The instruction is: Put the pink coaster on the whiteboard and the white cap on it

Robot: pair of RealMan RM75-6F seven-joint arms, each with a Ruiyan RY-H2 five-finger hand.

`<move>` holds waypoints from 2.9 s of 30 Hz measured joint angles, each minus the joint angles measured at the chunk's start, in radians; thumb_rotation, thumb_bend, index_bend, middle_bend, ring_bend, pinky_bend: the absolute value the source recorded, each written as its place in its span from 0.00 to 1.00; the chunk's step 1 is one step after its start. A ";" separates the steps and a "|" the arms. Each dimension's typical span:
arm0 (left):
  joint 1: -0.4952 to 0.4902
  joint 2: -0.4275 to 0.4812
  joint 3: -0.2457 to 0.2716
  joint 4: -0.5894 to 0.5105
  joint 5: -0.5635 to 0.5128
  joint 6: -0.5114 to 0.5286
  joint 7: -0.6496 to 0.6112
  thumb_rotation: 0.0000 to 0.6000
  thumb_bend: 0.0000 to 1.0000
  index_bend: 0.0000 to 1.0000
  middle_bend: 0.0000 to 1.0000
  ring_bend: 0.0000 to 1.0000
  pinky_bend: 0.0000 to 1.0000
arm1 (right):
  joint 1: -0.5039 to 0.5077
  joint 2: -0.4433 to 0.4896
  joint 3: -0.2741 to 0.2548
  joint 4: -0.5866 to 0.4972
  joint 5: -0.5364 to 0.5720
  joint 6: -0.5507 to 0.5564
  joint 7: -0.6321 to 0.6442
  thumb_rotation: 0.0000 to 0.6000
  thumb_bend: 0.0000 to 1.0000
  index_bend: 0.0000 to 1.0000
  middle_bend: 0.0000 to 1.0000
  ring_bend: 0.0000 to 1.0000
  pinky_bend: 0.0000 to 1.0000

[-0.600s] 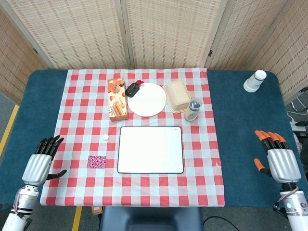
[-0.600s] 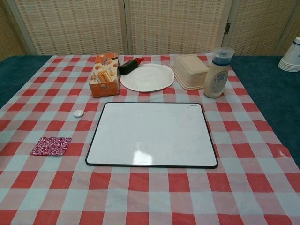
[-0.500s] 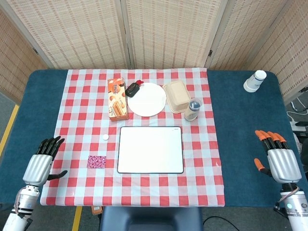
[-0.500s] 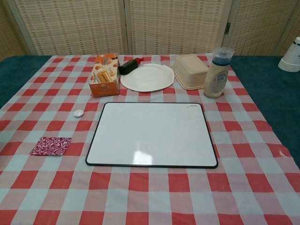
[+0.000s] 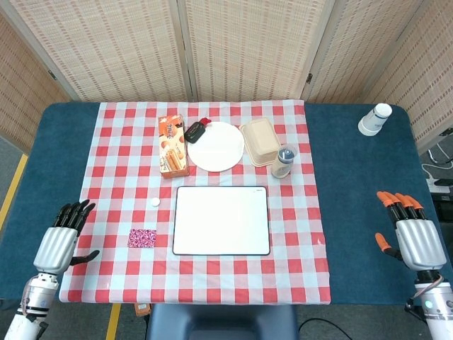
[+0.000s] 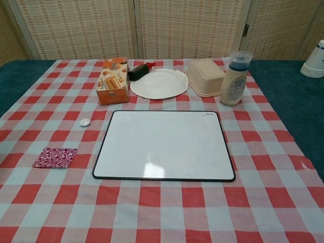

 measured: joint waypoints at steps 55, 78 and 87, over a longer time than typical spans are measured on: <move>-0.176 -0.217 -0.048 -0.137 -0.497 -0.161 0.508 1.00 0.20 0.29 0.99 1.00 1.00 | 0.021 0.021 0.005 -0.004 0.051 -0.059 0.001 1.00 0.30 0.09 0.12 0.00 0.14; -0.233 -0.272 -0.048 -0.117 -0.600 -0.199 0.565 1.00 0.23 0.30 1.00 1.00 1.00 | 0.015 0.028 0.007 -0.009 0.052 -0.047 0.012 1.00 0.30 0.09 0.12 0.00 0.14; -0.257 -0.264 -0.046 -0.109 -0.602 -0.214 0.572 1.00 0.23 0.30 1.00 1.00 1.00 | 0.015 0.029 0.007 -0.007 0.052 -0.047 0.015 1.00 0.29 0.09 0.12 0.00 0.14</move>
